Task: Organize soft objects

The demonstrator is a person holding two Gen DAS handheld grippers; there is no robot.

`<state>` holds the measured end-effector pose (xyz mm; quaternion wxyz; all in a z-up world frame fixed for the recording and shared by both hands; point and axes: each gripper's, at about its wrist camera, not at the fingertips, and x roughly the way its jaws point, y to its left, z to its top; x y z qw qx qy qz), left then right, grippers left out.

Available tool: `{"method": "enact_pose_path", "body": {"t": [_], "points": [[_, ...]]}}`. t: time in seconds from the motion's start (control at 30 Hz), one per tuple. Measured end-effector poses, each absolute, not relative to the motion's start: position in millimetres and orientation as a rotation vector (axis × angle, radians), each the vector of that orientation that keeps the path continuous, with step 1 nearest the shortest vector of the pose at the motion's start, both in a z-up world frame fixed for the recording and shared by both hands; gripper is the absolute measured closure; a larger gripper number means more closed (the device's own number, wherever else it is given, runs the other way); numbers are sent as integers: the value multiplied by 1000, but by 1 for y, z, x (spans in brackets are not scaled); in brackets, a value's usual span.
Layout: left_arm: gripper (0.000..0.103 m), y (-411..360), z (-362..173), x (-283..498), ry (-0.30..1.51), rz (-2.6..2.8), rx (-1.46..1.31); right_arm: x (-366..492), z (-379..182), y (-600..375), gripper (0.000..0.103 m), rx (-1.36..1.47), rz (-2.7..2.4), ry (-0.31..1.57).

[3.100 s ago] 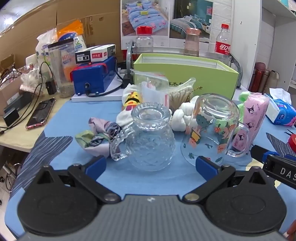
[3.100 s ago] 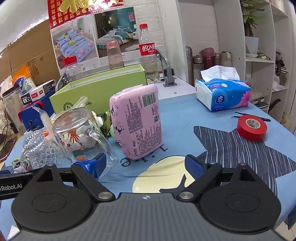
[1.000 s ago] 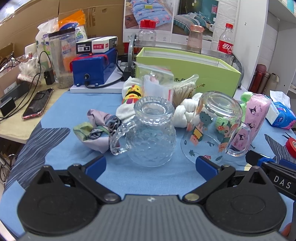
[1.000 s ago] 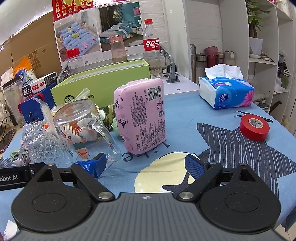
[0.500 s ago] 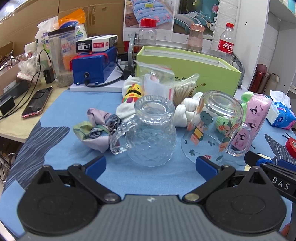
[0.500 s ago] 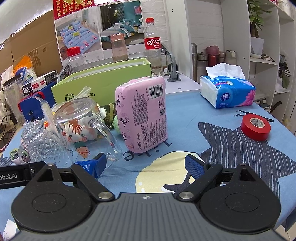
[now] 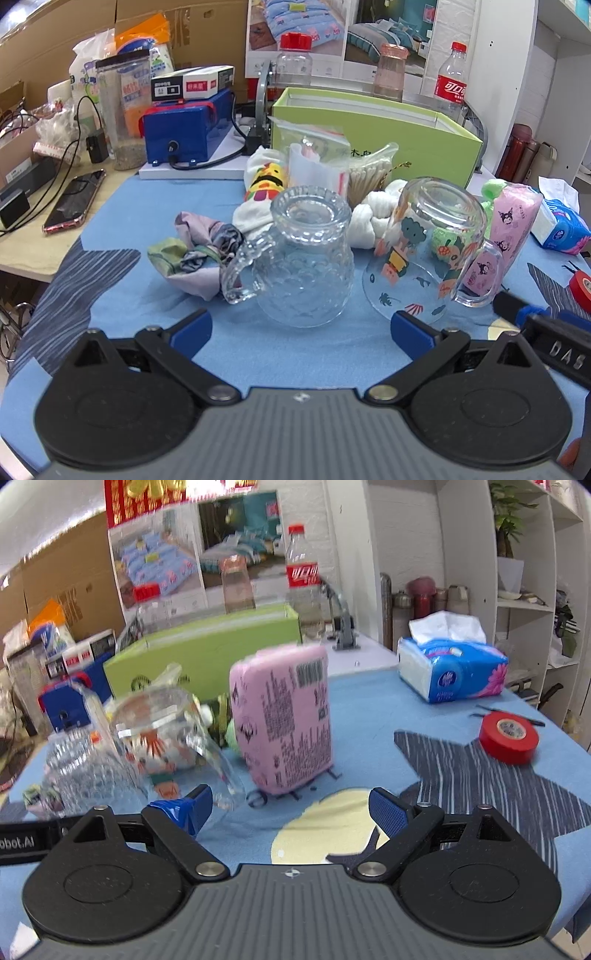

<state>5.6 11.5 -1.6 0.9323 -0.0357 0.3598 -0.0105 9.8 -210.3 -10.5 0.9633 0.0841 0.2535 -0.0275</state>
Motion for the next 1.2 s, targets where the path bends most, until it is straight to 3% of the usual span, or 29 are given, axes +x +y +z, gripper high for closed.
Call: {"method": "enact_pose_path", "body": {"t": [0.17,0.43,0.8,1.2], "points": [[0,32,28,3,680,-11,-90,11,15,-225,24,248,-20,391],[0,61,57,25,622,87,-125,58,14,-224,24,205,-3,479],[1,118,46,45,674,230,-190,22,-17,-312,24,339,-252,543],[1,128,2,43,819,166,-29,46,-23,-286,24,374,-67,599]]}}
